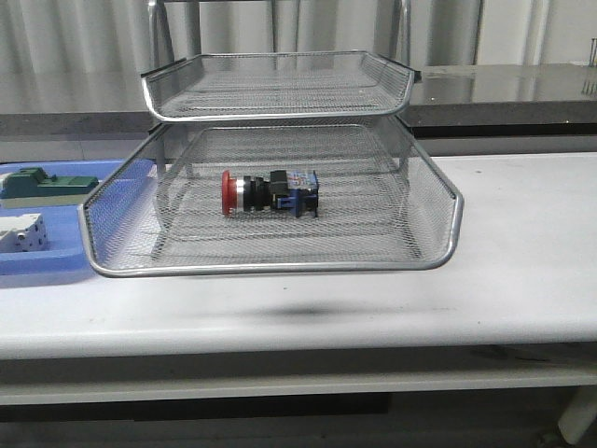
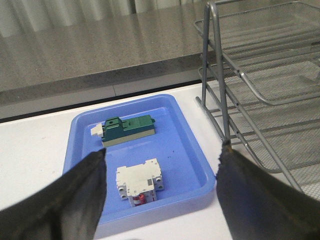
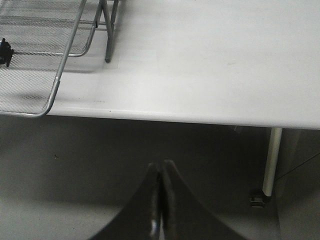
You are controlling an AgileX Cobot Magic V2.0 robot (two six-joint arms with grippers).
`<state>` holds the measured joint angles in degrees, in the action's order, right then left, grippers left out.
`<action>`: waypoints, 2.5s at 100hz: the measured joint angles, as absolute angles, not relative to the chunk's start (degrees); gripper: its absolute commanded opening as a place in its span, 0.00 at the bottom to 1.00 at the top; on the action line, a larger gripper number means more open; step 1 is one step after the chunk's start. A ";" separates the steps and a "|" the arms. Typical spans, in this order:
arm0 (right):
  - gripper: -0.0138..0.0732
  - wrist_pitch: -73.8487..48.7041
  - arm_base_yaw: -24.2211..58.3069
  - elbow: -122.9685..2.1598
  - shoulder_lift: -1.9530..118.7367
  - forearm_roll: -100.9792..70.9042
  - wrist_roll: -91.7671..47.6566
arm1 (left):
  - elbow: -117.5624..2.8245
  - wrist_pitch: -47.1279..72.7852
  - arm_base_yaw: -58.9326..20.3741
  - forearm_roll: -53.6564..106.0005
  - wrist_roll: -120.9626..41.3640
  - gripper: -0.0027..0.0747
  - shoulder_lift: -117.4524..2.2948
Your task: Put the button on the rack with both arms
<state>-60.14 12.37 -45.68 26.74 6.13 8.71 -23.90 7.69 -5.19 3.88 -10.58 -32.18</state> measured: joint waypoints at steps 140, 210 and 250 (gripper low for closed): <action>0.08 -60.14 12.37 -45.68 26.74 6.13 8.71 | -14.94 4.99 -5.19 7.09 -10.58 0.01 -14.28; 0.08 -59.49 12.37 -45.68 26.74 5.71 8.71 | -14.94 4.99 -5.19 7.09 -10.58 0.01 -14.28; 0.08 -54.66 12.37 -45.68 35.40 -7.07 8.71 | -14.94 4.99 -5.19 7.22 -10.58 0.01 -14.28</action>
<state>-54.66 12.37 -45.68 35.40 -7.07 8.71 -14.94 4.99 -5.19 7.22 -10.58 -14.28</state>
